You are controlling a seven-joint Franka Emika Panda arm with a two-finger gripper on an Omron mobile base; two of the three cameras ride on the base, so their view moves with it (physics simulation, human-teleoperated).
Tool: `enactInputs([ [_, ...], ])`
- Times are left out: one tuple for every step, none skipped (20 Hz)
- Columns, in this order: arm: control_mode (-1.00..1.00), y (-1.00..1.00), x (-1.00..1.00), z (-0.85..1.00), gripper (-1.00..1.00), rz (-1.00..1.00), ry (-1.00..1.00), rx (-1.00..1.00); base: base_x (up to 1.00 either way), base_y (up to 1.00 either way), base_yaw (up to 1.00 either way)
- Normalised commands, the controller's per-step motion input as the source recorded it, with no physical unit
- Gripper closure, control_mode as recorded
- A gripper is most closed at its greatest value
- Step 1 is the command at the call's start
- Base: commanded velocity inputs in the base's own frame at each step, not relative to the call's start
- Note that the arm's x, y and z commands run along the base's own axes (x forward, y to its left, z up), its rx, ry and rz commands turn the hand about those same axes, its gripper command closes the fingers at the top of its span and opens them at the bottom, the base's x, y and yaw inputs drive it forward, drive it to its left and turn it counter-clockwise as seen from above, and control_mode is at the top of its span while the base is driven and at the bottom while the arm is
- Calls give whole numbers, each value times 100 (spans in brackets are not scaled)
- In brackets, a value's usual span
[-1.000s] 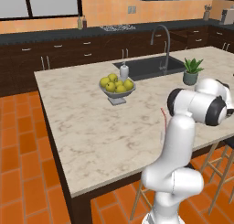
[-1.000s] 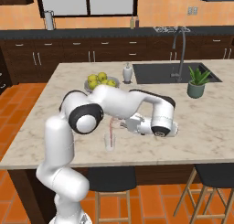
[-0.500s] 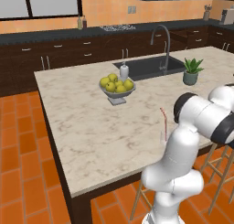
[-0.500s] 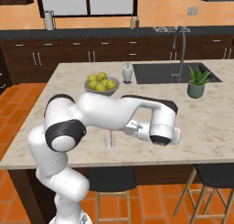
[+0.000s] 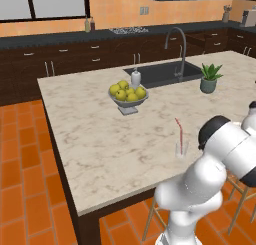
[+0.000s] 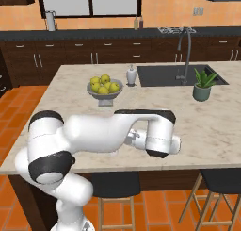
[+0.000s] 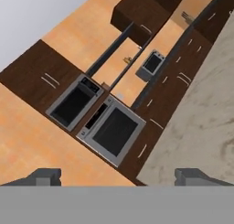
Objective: Take a straw from the drawer in front and place it inside the glass cup on the dining counter.
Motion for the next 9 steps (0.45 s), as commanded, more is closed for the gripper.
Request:
enactInputs([
  [-100,1,0,0,-100,0,12,0,0,0,0],
  [-100,0,0,0,-100,0,12,0,0,0,0],
  [-100,3,0,-2,-100,0,10,-1,0,0,0],
  [-100,4,0,-7,-100,0,9,-2,0,0,0],
  [-100,9,0,-10,-100,0,9,-2,0,0,0],
  [-100,9,0,-11,-100,0,9,-2,0,0,0],
  [-100,10,0,-13,-100,0,10,-2,0,0,0],
  [-100,8,0,-13,-100,0,9,-2,0,0,0],
  [-100,11,0,-14,-100,0,8,-3,0,0,0],
])
